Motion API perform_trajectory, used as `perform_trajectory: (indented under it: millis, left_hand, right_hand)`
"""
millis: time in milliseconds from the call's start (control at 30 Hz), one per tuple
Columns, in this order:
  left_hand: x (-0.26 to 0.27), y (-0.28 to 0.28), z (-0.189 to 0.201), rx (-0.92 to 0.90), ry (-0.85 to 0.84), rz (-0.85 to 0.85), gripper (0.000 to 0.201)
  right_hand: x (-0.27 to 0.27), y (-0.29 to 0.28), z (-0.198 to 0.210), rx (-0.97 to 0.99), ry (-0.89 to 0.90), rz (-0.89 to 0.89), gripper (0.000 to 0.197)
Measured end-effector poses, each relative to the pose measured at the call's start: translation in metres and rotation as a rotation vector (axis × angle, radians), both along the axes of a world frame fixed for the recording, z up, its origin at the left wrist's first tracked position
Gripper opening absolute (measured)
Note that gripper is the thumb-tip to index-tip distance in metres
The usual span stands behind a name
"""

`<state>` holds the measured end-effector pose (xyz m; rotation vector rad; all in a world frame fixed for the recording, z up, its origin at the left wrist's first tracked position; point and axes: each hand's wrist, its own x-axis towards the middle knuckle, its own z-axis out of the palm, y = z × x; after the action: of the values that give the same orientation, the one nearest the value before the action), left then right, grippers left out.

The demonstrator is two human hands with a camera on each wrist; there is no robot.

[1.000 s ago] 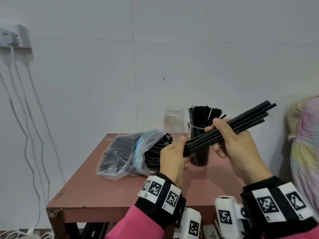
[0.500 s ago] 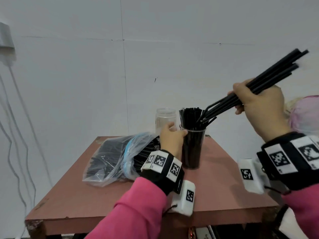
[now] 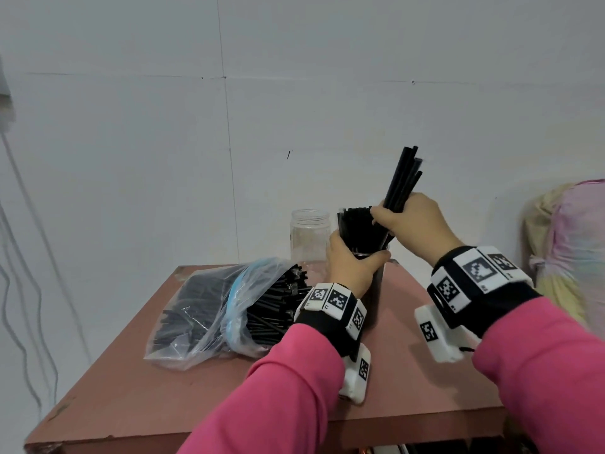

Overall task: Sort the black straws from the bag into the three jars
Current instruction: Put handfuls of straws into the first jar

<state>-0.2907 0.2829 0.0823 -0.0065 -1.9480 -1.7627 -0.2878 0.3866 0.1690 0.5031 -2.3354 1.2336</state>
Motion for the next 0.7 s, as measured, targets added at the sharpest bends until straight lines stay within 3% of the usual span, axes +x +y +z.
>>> perform_trajectory:
  millis: [233, 367, 467, 567, 633, 700]
  left_hand:
    - [-0.007, 0.000, -0.003, -0.055, -0.061, 0.006, 0.094]
    - [-0.007, -0.001, -0.002, -0.105, -0.072, 0.024, 0.098]
    - [-0.008, -0.001, -0.002, -0.136, -0.065, 0.040, 0.097]
    - [-0.009, 0.000, -0.004, -0.138, -0.061, 0.045, 0.097]
    - [-0.009, 0.000, -0.004, -0.134, -0.060, 0.048, 0.095]
    - [-0.009, 0.000, -0.004, -0.120, -0.062, 0.052, 0.096]
  right_hand:
    - [-0.007, -0.014, 0.003, 0.129, -0.045, -0.044, 0.019]
    - [-0.006, -0.012, 0.005, 0.023, 0.047, -0.086, 0.073]
    - [-0.007, -0.012, 0.010, -0.022, 0.144, -0.138, 0.086]
    - [-0.010, -0.012, 0.010, -0.115, 0.347, -0.121, 0.085]
    - [-0.010, -0.014, 0.012, -0.159, 0.451, -0.023, 0.070]
    - [-0.013, -0.015, 0.012, -0.069, 0.429, 0.019, 0.050]
